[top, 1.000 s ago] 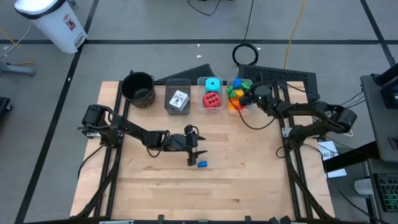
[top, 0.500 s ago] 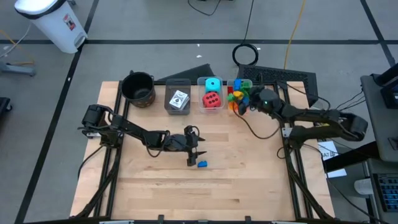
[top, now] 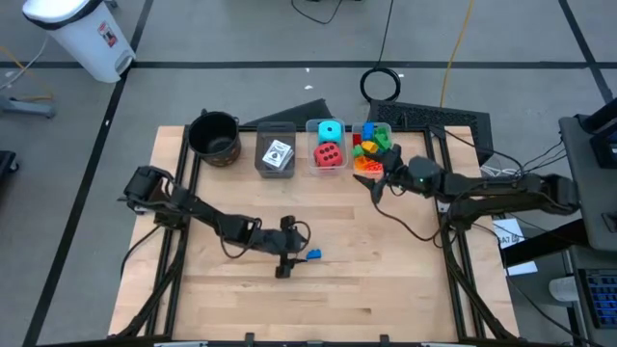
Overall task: Pick & Place Toys
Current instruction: Put the blue block into the right transparent bin
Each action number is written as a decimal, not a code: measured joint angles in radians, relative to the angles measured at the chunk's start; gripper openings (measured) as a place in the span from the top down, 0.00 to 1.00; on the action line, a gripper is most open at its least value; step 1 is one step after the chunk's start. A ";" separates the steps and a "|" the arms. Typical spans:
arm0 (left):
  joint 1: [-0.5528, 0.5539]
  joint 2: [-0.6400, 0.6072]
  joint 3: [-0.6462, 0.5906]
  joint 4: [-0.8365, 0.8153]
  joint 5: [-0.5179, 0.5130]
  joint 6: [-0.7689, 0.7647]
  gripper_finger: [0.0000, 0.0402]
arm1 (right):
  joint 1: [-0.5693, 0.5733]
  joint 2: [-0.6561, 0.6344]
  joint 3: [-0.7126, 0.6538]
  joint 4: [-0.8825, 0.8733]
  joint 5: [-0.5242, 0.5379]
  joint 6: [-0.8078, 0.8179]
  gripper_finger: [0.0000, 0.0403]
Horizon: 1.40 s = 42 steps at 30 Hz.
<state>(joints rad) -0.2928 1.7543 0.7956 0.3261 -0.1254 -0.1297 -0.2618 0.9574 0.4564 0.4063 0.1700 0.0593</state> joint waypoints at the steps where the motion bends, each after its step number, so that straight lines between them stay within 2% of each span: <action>1: -0.012 0.000 0.000 0.004 -0.040 -0.002 0.31 | 0.012 0.000 0.000 -0.001 0.020 0.000 0.16; 4: -0.039 0.000 0.000 -0.003 -0.146 -0.031 0.31 | 0.036 0.008 0.000 0.000 0.047 -0.005 0.16; 6: -0.050 0.001 0.000 -0.004 -0.170 -0.045 0.31 | 0.045 0.008 0.000 0.000 0.038 -0.025 0.16; 13: -0.071 0.103 0.000 0.055 -0.181 0.011 0.31 | 0.100 0.008 0.000 0.017 0.038 -0.074 0.16; 22: -0.060 0.221 0.000 0.271 -0.179 0.044 0.31 | 0.151 0.008 0.001 0.039 0.038 -0.106 0.16; 27: -0.039 0.230 0.001 0.266 -0.179 0.009 0.32 | 0.154 0.008 0.001 0.030 0.033 -0.062 0.16; 30: -0.033 0.229 0.001 0.259 -0.172 -0.015 0.40 | 0.160 0.008 -0.014 0.052 -0.051 -0.055 0.16; 33: -0.032 0.229 0.001 0.256 -0.172 -0.015 0.52 | 0.183 0.008 -0.047 0.089 -0.146 -0.051 0.16; 40: -0.019 0.201 0.000 0.249 -0.169 -0.006 0.87 | 0.293 0.023 -0.167 0.176 -0.146 0.005 0.16; 42: -0.007 0.169 0.000 0.249 -0.168 -0.005 0.88 | 0.330 0.047 -0.195 0.220 -0.138 0.007 0.16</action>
<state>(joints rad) -0.3001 1.9232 0.7952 0.5755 -0.2932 -0.1352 0.0679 1.0040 0.2610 0.6259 0.0319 0.0668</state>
